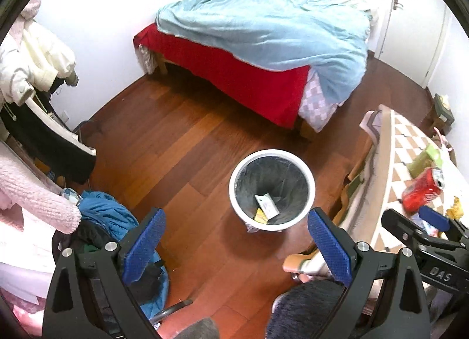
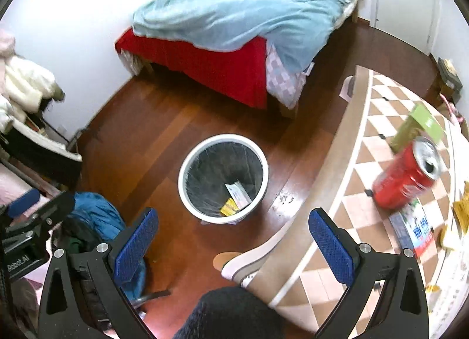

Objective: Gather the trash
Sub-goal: 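Grasp the red Coca-Cola can with left tool while right tool grasps the milk carton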

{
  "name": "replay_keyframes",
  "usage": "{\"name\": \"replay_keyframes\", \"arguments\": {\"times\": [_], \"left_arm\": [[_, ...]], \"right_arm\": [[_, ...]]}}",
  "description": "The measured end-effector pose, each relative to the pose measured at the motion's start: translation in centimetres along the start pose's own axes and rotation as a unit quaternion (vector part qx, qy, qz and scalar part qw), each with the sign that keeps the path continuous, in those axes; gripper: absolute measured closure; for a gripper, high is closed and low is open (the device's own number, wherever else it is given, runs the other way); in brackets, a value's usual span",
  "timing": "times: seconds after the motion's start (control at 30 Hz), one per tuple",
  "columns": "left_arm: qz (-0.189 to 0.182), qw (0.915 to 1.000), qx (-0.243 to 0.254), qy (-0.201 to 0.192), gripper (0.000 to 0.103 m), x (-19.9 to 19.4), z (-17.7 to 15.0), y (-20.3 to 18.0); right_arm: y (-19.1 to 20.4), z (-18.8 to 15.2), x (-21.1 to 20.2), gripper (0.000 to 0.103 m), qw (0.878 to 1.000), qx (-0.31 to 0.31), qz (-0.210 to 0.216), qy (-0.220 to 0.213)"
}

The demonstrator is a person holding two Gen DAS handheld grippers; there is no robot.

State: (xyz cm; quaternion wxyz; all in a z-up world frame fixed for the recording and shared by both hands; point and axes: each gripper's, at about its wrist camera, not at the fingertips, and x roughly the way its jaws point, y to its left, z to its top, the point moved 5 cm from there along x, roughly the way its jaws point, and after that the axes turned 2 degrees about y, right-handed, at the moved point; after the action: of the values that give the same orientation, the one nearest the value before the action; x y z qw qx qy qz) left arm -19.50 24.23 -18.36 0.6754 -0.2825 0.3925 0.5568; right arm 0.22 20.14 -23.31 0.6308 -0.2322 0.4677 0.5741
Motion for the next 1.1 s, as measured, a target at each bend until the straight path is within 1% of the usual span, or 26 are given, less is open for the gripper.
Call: {"name": "replay_keyframes", "arguments": {"times": [0.07,0.13,0.2,0.23,0.33,0.4,0.47,0.57,0.6,0.73,0.83,0.87,0.9,0.93,1.0,1.07,1.1], "left_arm": [[-0.005,0.9999,0.004,-0.014,0.004,-0.8,-0.4,-1.5],[-0.014,0.9997,0.008,-0.021,0.004,-0.9,-0.9,-3.2],[-0.027,0.9994,0.017,-0.01,0.004,0.0,-1.8,-5.6],[-0.033,0.9992,0.022,0.0,0.0,0.6,-2.4,-6.9],[-0.037,0.9979,0.044,0.029,0.0,3.5,-4.2,-11.3],[-0.035,0.9956,0.067,0.055,0.0,6.2,-5.7,-14.8],[-0.033,0.9929,0.083,0.078,0.0,8.4,-6.6,-17.3],[-0.035,0.9883,0.101,0.109,0.0,10.7,-7.7,-20.3],[-0.035,0.9874,0.105,0.113,0.0,11.1,-7.9,-21.0],[-0.035,0.9838,0.122,0.126,0.0,12.3,-7.9,-22.7],[-0.034,0.9822,0.127,0.134,0.0,12.9,-7.9,-22.9],[-0.034,0.9817,0.13,0.135,0.0,13.1,-7.9,-23.0],[-0.034,0.9814,0.133,0.134,0.0,13.1,-7.9,-23.1],[-0.035,0.9813,0.135,0.133,0.0,12.9,-7.8,-23.2],[-0.043,0.9824,0.133,0.124,0.0,12.4,-7.3,-23.7],[-0.062,0.9834,0.127,0.114,0.0,11.3,-6.5,-24.6],[-0.071,0.9838,0.125,0.107,0.0,10.7,-6.1,-25.2]], "right_arm": [[-1.5,-0.5,-1.7,0.0,1.0,0.019,0.014,-0.002],[-3.7,-1.4,-3.3,0.0,0.999,0.033,0.011,-0.004],[-7.2,-2.6,-4.5,0.0,0.999,0.049,-0.008,0.0],[-8.6,-3.1,-4.7,0.0,0.998,0.054,-0.02,0.004],[-14.4,-4.7,-4.5,0.0,0.995,0.071,-0.071,0.026],[-18.4,-5.6,-3.3,0.0,0.991,0.076,-0.1,0.049],[-21.0,-5.8,-1.7,0.0,0.988,0.067,-0.12,0.07],[-24.4,-5.9,1.3,0.0,0.985,0.064,-0.124,0.102],[-25.3,-5.6,2.4,0.0,0.984,0.064,-0.122,0.11],[-26.2,-4.2,5.2,0.0,0.984,0.052,-0.116,0.125],[-26.6,-3.6,7.3,0.0,0.983,0.05,-0.111,0.136],[-26.8,-3.7,7.7,0.001,0.983,0.054,-0.109,0.139],[-26.9,-3.7,8.2,0.005,0.983,0.055,-0.106,0.141],[-26.9,-3.6,8.0,0.016,0.983,0.05,-0.112,0.135],[-27.4,-3.6,7.5,0.032,0.981,0.04,-0.133,0.133],[-28.3,-3.8,6.3,0.033,0.983,0.068,-0.115,0.122],[-29.0,-3.8,5.5,0.034,0.984,0.077,-0.118,0.114]]}}
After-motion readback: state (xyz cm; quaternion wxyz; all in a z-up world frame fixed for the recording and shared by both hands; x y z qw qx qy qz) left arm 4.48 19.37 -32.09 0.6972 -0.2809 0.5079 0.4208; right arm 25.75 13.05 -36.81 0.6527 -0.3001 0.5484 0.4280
